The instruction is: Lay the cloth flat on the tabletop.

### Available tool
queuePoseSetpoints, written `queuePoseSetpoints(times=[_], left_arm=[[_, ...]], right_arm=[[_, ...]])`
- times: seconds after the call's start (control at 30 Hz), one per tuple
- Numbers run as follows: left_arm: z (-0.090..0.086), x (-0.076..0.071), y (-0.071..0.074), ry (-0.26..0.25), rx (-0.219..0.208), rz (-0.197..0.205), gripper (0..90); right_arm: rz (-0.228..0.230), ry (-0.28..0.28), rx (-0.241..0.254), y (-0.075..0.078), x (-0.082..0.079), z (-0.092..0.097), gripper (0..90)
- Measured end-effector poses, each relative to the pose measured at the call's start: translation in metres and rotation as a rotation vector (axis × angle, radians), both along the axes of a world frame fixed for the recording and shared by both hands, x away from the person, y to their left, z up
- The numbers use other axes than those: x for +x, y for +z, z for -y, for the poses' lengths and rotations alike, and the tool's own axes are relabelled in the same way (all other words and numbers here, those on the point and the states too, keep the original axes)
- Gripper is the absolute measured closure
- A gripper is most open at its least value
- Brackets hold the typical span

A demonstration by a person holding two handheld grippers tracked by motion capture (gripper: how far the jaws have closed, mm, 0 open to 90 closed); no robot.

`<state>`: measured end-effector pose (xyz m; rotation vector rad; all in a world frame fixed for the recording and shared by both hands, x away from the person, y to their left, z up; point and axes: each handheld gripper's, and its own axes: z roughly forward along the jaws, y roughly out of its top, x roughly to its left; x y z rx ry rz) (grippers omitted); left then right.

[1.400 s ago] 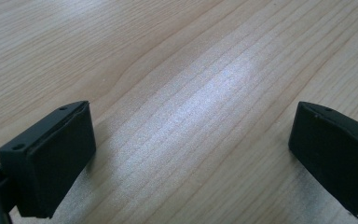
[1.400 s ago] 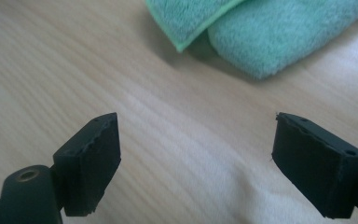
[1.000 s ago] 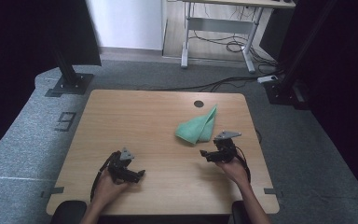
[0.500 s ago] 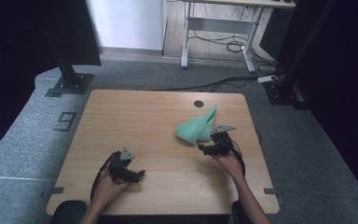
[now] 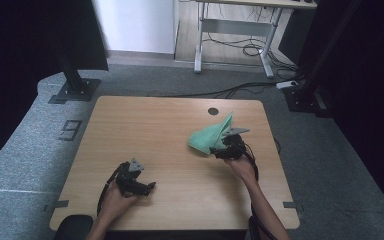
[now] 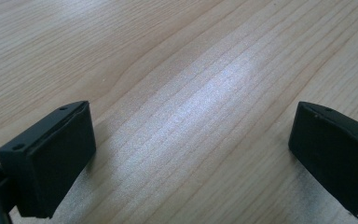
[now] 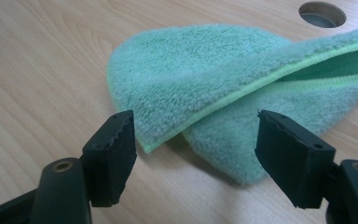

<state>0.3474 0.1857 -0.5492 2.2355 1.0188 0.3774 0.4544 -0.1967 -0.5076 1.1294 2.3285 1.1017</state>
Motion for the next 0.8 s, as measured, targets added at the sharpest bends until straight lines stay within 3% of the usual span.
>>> queuePoseSetpoints(times=[0.33, 0.5, 0.67, 0.8], left_arm=[[0.000, 0.000, 0.000, 0.000, 0.000, 0.000, 0.0], [0.000, 0.000, 0.000, 0.000, 0.000, 0.000, 0.0], [0.000, 0.000, 0.000, 0.000, 0.000, 0.000, 0.0], [0.000, 0.000, 0.000, 0.000, 0.000, 0.000, 0.0]], right_arm=[[-0.007, -0.015, -0.023, -0.005, 0.024, -0.005, 30.5], [-0.042, -0.024, -0.044, -0.017, 0.034, -0.010, 30.4], [-0.068, -0.041, -0.067, -0.033, 0.039, -0.011, 36.8], [-0.069, -0.043, -0.079, -0.031, 0.039, -0.009, 42.5]])
